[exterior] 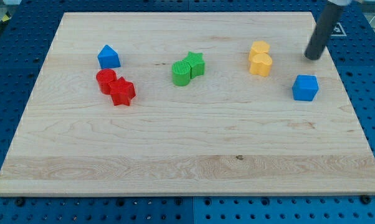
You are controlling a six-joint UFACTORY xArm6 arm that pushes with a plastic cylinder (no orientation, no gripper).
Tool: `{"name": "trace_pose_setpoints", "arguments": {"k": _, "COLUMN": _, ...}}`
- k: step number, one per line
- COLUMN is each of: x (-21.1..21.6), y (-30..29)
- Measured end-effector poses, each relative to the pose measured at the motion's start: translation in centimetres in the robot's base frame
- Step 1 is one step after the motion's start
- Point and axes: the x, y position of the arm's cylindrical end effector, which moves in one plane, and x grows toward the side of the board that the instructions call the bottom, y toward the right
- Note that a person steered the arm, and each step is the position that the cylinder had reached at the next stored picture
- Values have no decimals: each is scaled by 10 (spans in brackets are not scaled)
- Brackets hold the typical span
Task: Slide the blue cube up towards the top
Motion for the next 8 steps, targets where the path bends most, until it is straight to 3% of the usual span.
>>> {"name": "trace_pose_setpoints", "arguments": {"k": 3, "x": 114, "y": 1}}
{"name": "trace_pose_setpoints", "arguments": {"k": 4, "x": 127, "y": -25}}
{"name": "trace_pose_setpoints", "arguments": {"k": 8, "x": 97, "y": -41}}
